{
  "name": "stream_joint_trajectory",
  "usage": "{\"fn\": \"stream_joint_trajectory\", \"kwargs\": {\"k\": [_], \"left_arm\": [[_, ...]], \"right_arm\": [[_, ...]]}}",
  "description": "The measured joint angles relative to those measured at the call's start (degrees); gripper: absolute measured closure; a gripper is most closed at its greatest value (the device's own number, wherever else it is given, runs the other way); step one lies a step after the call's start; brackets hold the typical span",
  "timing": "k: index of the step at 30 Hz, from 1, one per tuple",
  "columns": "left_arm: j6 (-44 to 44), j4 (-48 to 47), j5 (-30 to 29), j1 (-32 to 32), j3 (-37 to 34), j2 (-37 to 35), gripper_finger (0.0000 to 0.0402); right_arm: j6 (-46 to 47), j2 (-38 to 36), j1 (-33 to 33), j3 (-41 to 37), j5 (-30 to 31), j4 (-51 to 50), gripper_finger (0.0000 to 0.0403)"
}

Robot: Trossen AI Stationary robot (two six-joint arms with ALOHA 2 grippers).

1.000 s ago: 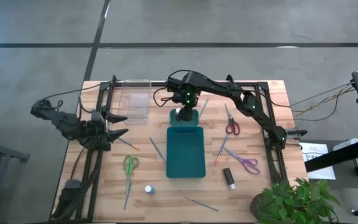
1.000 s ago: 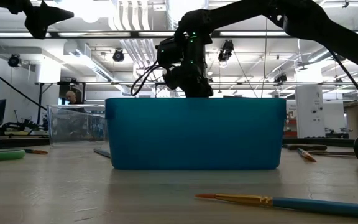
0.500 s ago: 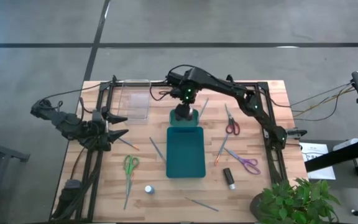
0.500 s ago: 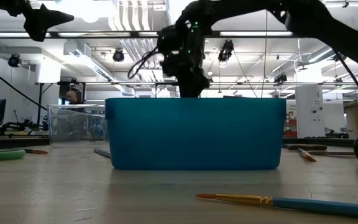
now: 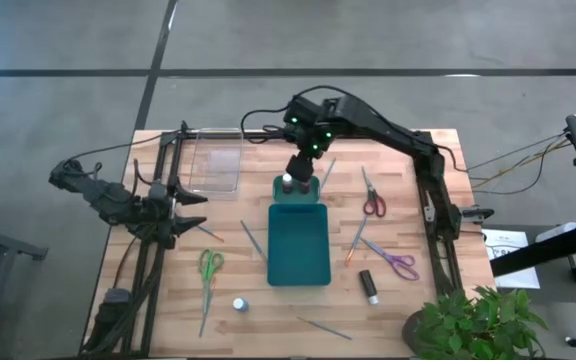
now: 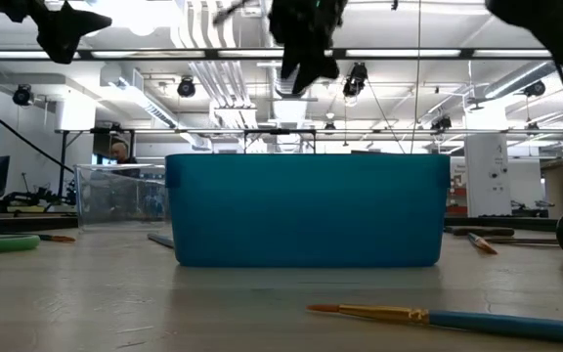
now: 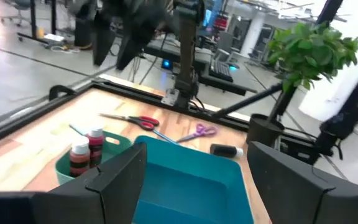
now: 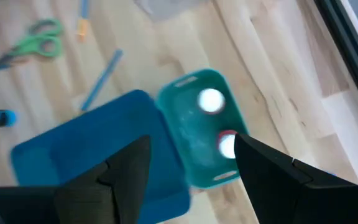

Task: Pick & Place Paint Supplies
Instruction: Put the blue paint bottle into the green bin

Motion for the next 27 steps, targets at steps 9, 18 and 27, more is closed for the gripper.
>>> {"fn": "stream_joint_trajectory", "kwargs": {"k": [9, 18, 27], "left_arm": [[-6.6, 3.6, 11.3, 0.0, 0.2, 6.1, 0.0116], [-11.7, -1.2, 32.2, -2.5, 9.8, 19.8, 0.0116], [-19.6, -17.6, 30.1, -13.1, 19.5, 36.6, 0.0116]], "right_arm": [[5.5, -6.8, 8.6, -0.1, 1.6, 0.4, 0.0173], [14.1, -11.4, 20.1, -0.3, 11.6, -2.2, 0.0173], [18.9, -13.4, 29.0, -0.3, 22.4, -3.0, 0.0173]]}}
